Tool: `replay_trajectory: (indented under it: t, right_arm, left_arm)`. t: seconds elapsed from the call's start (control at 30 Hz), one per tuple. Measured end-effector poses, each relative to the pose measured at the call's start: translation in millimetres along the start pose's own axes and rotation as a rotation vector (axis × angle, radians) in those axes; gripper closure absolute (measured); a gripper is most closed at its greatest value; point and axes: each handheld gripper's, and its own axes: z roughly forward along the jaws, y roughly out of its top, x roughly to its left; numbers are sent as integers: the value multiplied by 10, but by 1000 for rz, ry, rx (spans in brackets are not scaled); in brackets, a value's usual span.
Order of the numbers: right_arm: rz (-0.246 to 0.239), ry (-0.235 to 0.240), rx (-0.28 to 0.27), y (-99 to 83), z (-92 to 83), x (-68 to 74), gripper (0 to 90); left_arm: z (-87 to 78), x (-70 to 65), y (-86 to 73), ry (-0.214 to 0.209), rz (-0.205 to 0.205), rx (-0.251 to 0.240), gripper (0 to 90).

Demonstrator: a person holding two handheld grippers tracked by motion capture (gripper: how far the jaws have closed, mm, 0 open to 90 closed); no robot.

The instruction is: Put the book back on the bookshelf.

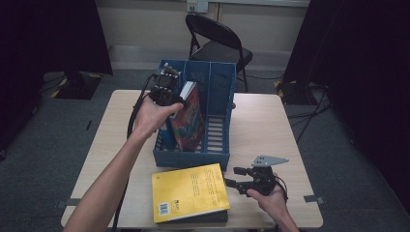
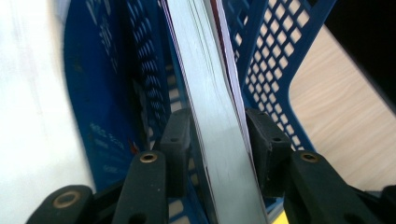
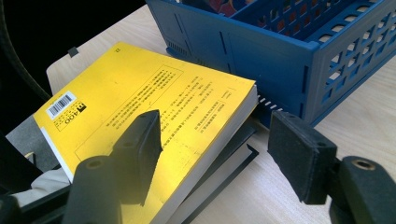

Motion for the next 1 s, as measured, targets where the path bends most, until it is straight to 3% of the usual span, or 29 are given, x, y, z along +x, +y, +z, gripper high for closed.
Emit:
replay_trajectory:
  t: [0.1,0.23,0.27,0.33,0.43,0.5,0.57,0.7,0.73,0.83,0.87,0.97,1.0]
  right_arm:
    - [4,0,1,-1,2,-7,343]
    - [4,3,0,1,-6,-8,343]
    - [3,2,0,1,-8,-10,343]
    - [2,2,-4,1,-18,-12,343]
    - [10,-2,-7,-4,-35,-31,343]
    - [11,-2,-5,-6,-30,-35,343]
    - [9,-1,-2,-5,-26,-29,343]
    - [10,0,-3,-6,-33,-31,342]
    - [12,-1,-4,-7,-35,-33,342]
    - [11,-2,-3,-7,-28,-35,342]
    - [11,-2,-1,-6,-23,-32,343]
    - [8,0,0,-2,-21,-20,343]
    - [8,0,-1,-2,-23,-19,343]
  left_arm:
    - [50,-56,55,14,10,47,626]
    - [172,-90,108,-13,-11,128,621]
    - [181,-103,123,-20,-4,130,603]
    - [175,-148,131,9,17,110,638]
    - [204,-179,161,-4,9,158,607]
    - [210,-202,189,10,13,178,586]
    - [209,-209,204,24,-3,170,572]
    - [201,-139,214,3,-28,177,545]
    - [200,-135,211,13,-52,180,529]
    - [221,-145,209,55,-40,185,494]
    - [232,-134,212,55,-27,194,493]
    - [290,-112,198,49,-53,226,550]
    - [314,-89,196,46,-31,241,577]
